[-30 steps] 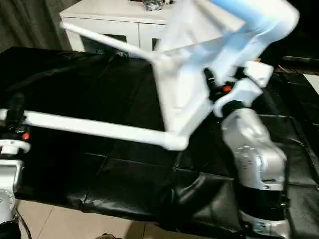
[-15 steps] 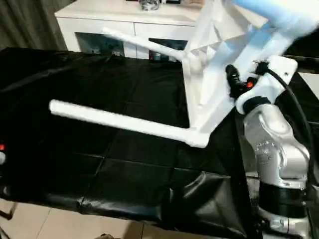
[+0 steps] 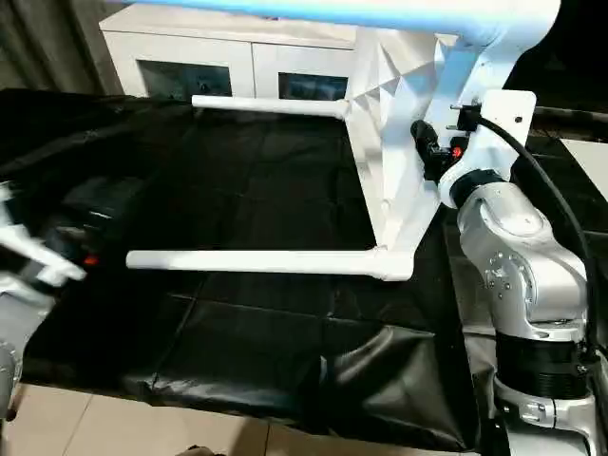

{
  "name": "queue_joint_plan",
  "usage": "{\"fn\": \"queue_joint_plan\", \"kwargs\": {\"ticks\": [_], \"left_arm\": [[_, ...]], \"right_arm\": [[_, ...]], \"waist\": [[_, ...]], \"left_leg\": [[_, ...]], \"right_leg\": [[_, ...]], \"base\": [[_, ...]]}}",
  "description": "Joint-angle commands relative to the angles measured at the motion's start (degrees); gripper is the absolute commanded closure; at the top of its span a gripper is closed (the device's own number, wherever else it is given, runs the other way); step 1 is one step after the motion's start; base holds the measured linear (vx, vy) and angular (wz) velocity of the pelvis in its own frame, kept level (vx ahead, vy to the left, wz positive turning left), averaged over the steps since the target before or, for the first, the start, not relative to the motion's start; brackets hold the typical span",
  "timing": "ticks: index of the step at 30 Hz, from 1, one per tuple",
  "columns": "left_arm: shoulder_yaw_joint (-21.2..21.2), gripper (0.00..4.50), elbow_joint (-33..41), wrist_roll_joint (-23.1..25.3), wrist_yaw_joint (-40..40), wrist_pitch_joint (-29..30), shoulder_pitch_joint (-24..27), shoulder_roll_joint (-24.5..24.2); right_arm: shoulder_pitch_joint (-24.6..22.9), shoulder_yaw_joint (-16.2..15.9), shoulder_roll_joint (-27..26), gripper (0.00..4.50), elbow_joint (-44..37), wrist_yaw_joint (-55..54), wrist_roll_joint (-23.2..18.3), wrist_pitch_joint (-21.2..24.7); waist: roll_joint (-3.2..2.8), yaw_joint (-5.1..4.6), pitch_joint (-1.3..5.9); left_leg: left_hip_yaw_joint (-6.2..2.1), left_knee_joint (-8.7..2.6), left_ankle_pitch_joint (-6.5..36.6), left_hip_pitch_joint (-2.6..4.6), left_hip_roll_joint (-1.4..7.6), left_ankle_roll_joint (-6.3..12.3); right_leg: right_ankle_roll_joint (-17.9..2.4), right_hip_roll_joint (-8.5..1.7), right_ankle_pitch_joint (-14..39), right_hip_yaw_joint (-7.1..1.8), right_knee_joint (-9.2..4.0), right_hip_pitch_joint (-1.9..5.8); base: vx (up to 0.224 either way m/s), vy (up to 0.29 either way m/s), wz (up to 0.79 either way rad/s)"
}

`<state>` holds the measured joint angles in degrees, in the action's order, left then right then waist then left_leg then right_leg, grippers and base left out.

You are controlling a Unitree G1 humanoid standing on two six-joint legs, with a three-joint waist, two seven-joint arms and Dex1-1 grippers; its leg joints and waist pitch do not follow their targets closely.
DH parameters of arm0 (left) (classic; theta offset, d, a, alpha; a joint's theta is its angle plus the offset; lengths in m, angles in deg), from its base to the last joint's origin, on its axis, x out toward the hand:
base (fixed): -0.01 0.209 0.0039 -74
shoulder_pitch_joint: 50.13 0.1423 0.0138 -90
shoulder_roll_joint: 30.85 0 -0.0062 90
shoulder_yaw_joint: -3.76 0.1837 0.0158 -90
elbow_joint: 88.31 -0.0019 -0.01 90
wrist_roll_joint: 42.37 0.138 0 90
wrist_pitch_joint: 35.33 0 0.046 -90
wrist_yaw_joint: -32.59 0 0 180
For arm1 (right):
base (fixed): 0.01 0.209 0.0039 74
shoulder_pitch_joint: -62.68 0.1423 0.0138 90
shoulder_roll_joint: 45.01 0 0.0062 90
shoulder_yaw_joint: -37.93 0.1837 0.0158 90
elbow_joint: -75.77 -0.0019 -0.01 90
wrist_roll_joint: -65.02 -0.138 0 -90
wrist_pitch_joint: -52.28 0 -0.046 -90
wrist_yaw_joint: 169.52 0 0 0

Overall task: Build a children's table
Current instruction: Flip table

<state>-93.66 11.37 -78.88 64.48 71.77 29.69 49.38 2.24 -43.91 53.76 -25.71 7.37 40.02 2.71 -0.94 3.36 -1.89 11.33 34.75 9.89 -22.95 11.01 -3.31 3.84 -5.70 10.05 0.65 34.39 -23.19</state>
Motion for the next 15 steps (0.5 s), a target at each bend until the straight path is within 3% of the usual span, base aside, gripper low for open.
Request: {"fn": "queue_joint_plan", "kwargs": {"ticks": [1,3,5,11,15], "left_arm": [[2.57,0.30,2.50,2.84,1.16,0.68,-1.34,-1.27],[4.75,0.30,4.53,4.79,2.26,1.01,-2.58,-2.66],[6.50,0.30,6.22,6.26,3.30,1.46,-3.87,-3.78],[11.02,0.30,9.51,11.78,5.18,0.95,-6.81,-7.14],[14.91,0.30,11.58,17.35,8.84,-1.80,-7.48,-10.44]], "right_arm": [[0.91,-0.60,0.01,2.62,-1.90,-0.83,1.42,1.56],[0.47,-1.83,0.15,2.62,-2.53,-0.24,2.31,1.36],[-0.06,-2.85,-0.02,2.06,-3.05,0.29,2.93,0.95],[-1.44,-4.75,-0.92,1.50,-4.63,0.90,4.38,0.09],[-4.63,-6.89,1.06,1.15,-6.35,3.26,9.18,-8.99]], "waist": [[0.23,-0.26,3.42],[0.20,-0.29,3.46],[0.22,-0.39,3.46],[0.08,-0.47,3.40],[-0.12,-0.46,3.29]], "left_leg": [[-0.47,-4.42,12.23,2.04,0.84,-3.74],[-0.47,-4.34,11.83,1.99,0.74,-4.15],[-0.44,-4.29,11.97,2.02,0.68,-4.35],[-0.55,-4.37,12.69,2.01,0.67,-4.63],[-0.71,-4.52,14.65,1.97,0.78,-5.12]], "right_leg": [[-5.53,-0.18,10.92,-0.48,-3.15,1.36],[-5.66,-0.17,10.45,-0.51,-3.01,1.42],[-5.89,-0.14,10.39,-0.56,-2.99,1.40],[-5.80,-0.12,11.50,-0.64,-3.00,1.38],[-5.39,-0.29,13.65,-0.63,-3.39,1.27]], "base": [[0.000,0.000,0.00],[0.000,0.000,0.00],[0.000,0.000,0.00],[0.000,0.000,0.00],[0.000,0.000,0.00]]}}
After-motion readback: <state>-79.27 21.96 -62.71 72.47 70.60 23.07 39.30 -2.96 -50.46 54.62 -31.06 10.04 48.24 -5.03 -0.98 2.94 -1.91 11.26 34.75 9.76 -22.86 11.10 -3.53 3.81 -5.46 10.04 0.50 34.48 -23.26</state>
